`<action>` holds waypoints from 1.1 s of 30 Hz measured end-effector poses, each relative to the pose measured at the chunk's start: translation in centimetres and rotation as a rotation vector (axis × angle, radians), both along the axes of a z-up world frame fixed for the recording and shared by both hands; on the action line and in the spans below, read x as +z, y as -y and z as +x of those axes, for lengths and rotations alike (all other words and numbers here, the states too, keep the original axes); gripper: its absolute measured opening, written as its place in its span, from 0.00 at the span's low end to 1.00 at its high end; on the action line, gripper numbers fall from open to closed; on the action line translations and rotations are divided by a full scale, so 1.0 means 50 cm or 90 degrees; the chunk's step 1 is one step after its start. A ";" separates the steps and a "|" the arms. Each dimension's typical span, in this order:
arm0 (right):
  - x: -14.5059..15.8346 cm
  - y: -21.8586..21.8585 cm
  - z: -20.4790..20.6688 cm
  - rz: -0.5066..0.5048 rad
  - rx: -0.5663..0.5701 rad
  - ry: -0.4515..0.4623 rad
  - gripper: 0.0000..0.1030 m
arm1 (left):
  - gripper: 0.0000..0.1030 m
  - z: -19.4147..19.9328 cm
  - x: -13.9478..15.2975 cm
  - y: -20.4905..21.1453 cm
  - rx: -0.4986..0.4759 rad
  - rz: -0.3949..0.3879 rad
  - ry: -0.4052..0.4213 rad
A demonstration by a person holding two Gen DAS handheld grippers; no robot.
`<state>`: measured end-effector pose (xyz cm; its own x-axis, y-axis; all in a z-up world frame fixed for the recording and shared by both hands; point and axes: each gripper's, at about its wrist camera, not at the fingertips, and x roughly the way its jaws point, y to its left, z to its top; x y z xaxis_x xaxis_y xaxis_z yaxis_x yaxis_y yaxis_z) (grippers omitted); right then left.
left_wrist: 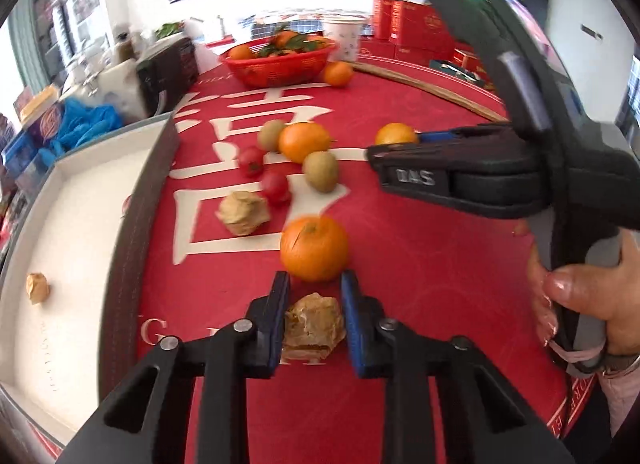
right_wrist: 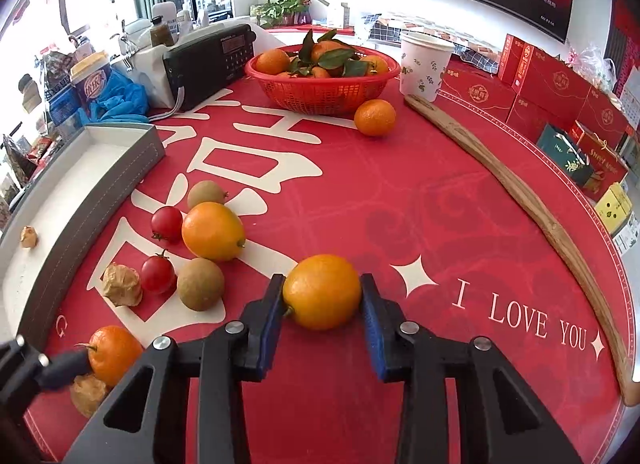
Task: Organize fruits
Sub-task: 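Grasp an orange with the right tool while the left tool grasps a papery husk, then carry the orange and the husk over the white tray with both tools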
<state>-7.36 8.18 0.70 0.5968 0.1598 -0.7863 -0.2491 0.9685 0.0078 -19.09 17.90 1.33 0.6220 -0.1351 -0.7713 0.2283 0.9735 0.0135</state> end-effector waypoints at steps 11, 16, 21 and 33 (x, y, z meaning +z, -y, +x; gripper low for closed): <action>0.007 0.068 -0.011 0.071 -0.052 -0.006 0.37 | 0.27 -0.003 0.065 0.003 -0.041 -0.015 0.068; 0.020 0.080 -0.016 0.092 -0.064 0.010 0.37 | 0.27 -0.007 0.067 -0.026 -0.019 -0.041 0.100; 0.012 0.074 -0.010 0.102 -0.060 -0.005 0.37 | 0.27 0.007 0.063 -0.051 -0.001 -0.042 0.104; 0.005 0.061 -0.011 0.100 -0.053 -0.012 0.37 | 0.27 0.016 0.052 -0.079 0.026 -0.054 0.090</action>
